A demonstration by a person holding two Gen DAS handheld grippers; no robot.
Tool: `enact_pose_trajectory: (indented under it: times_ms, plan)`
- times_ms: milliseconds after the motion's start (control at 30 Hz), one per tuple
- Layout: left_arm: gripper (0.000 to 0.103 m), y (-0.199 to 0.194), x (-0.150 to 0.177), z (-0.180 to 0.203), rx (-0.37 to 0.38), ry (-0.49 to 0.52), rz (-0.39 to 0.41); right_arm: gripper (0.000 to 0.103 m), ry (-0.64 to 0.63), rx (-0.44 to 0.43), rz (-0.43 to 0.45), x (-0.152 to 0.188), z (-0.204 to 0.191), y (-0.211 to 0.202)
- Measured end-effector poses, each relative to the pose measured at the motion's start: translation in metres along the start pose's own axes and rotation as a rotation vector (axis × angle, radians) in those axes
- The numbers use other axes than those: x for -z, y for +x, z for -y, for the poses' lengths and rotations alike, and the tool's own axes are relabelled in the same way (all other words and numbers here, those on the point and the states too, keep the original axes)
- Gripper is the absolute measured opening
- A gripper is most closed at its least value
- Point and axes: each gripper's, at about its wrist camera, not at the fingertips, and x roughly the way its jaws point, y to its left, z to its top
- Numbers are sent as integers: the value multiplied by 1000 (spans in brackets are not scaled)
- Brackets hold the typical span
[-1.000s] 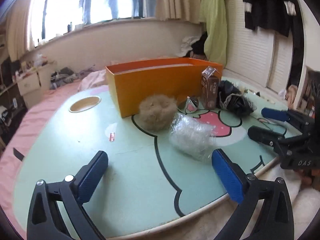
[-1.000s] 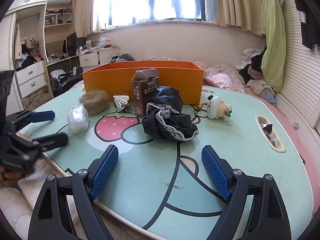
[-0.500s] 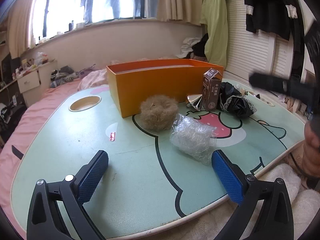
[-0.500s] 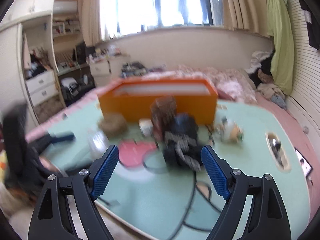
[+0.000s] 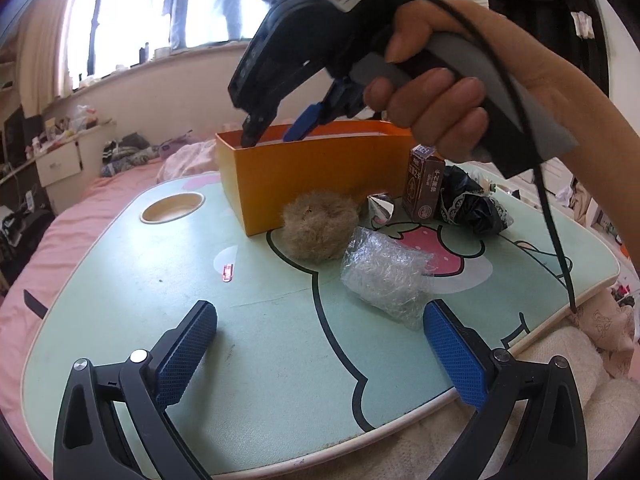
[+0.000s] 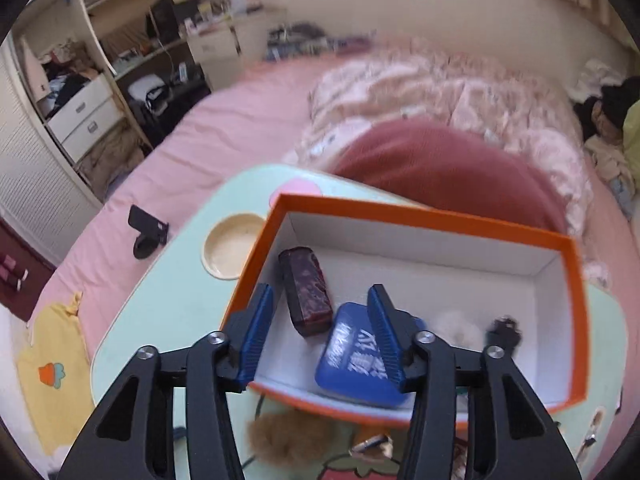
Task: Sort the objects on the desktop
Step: 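Grasp the dark red pouch in the box with the right gripper, set it beside the carton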
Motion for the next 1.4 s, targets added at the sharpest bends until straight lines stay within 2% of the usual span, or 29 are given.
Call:
enact_pose_trajectory:
  times_ms: [133, 200, 300, 367, 467, 533, 600, 667, 767, 833, 900, 1000, 1067, 1133, 1200, 1300, 1333, 1367, 1400]
  plan:
    - [103, -1, 0, 0, 0, -1, 3, 34, 1, 28, -83, -3, -2, 24]
    - [103, -1, 0, -2, 2, -7, 1, 31, 50, -16, -107, -6, 6, 32]
    - [103, -1, 0, -2, 1, -6, 3, 31, 70, -49, -97, -7, 14, 30]
    - [103, -1, -1, -1, -1, -4, 5, 31, 129, -58, -64, -4, 28, 23]
    - [103, 0, 0, -3, 1, -5, 5, 31, 206, -95, 91, 4, 48, -8]
    - [103, 0, 0, -4, 3, -6, 6, 31, 248, -121, 239, 17, 63, -47]
    - [103, 0, 0, -5, 5, -6, 7, 31, 284, -165, 329, 30, 74, -75]
    - [103, 0, 1, -4, 5, -5, 7, 31, 284, -192, 397, 51, 78, -104]
    - [103, 1, 1, -5, 4, -4, 6, 31, 208, -162, 449, 91, 68, -137]
    - [103, 1, 1, -5, 4, -4, 7, 31, 174, -153, 445, 121, 62, -149]
    - [103, 1, 1, -5, 3, -4, 7, 31, 158, -147, 404, 143, 57, -145]
    - [103, 1, 1, -5, 3, -4, 7, 31, 154, -165, 284, 167, 57, -116]
    - [103, 1, 0, -5, 3, -4, 7, 31, 171, -175, 239, 171, 64, -98]
    - [103, 1, 1, -5, 3, -4, 7, 31, 179, -171, 231, 167, 64, -83]
    - [103, 1, 1, -5, 3, -5, 7, 32, 183, -138, 285, 163, 62, -83]
    - [103, 1, 1, -6, 3, -5, 7, 51, 192, -98, 397, 174, 57, -100]
    - [103, 1, 0, -6, 3, -5, 7, 63, 173, -93, 432, 182, 55, -107]
    - [103, 1, 1, -5, 3, -5, 7, 69, 146, -83, 464, 190, 53, -112]
    - [103, 1, 0, -5, 2, -4, 7, 70, 119, -58, 490, 200, 51, -117]
